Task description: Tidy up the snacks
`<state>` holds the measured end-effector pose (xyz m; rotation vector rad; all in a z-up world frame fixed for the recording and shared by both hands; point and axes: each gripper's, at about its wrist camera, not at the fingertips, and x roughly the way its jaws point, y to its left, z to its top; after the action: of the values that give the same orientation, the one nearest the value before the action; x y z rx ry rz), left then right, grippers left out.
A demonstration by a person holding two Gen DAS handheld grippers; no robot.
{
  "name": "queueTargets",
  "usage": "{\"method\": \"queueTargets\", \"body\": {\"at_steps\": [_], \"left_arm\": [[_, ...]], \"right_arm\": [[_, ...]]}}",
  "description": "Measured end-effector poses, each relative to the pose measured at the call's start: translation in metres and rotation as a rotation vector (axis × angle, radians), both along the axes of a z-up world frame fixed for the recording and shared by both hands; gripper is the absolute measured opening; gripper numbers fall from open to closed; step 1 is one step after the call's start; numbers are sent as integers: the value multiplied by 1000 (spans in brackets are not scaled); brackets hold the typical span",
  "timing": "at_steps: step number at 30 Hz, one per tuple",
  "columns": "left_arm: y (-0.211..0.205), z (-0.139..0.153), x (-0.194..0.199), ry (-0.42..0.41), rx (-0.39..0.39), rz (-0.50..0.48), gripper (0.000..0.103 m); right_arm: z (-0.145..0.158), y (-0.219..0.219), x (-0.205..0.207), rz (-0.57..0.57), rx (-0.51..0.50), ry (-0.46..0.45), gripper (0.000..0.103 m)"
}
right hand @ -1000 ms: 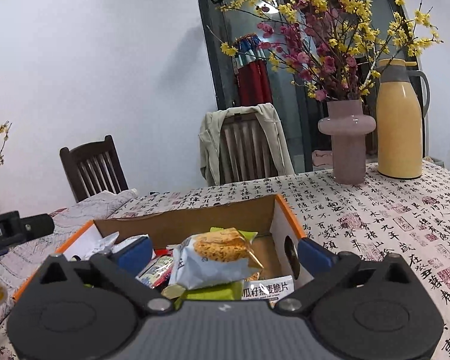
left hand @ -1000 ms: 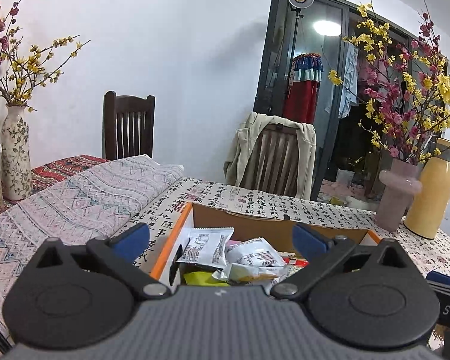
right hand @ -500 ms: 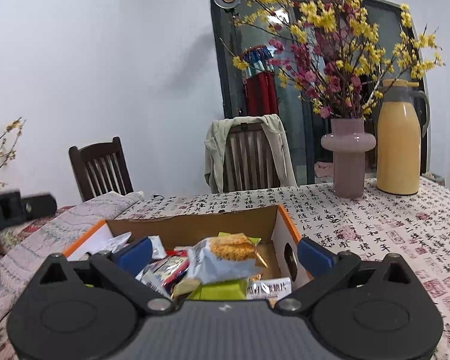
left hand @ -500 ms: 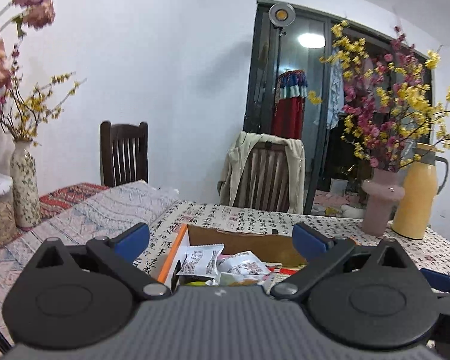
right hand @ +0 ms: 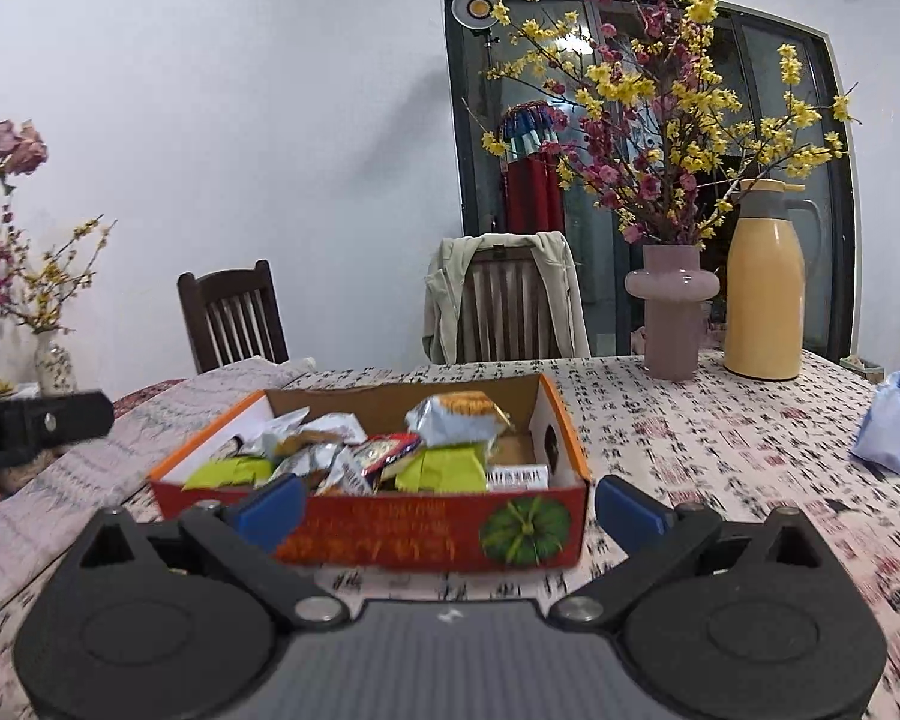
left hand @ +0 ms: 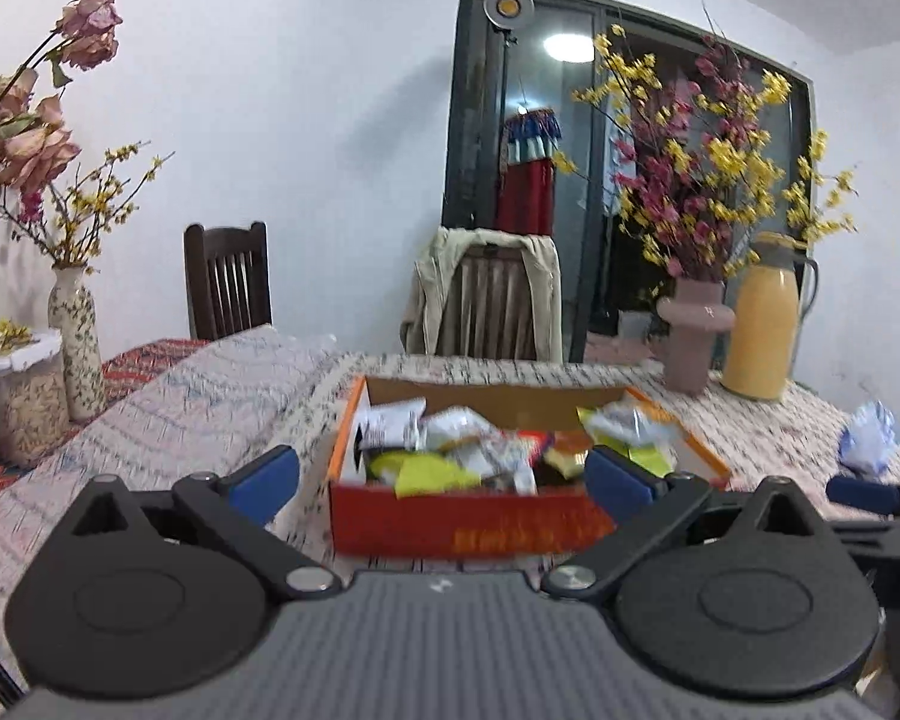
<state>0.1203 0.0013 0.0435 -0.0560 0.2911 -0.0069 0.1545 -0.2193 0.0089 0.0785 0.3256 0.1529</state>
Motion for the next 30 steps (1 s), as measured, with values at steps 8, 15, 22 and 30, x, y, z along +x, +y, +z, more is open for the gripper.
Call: {"method": "queueTargets", "body": {"at_steps": [8, 15, 22, 30], "left_arm": [[11, -23, -43, 69, 18, -11, 103], [22, -46, -72, 138, 0, -8, 103], [23, -51, -93, 130, 17, -23, 103], [23, -52, -92, 134, 10, -25, 103]], "right_arm": [[-9, -7, -51, 25, -13, 39, 103], [-26, -13, -90, 29, -18, 86, 103], [-31, -14, -111, 28, -35, 93, 103], [-33, -10, -112, 37, -40, 102, 103]]}}
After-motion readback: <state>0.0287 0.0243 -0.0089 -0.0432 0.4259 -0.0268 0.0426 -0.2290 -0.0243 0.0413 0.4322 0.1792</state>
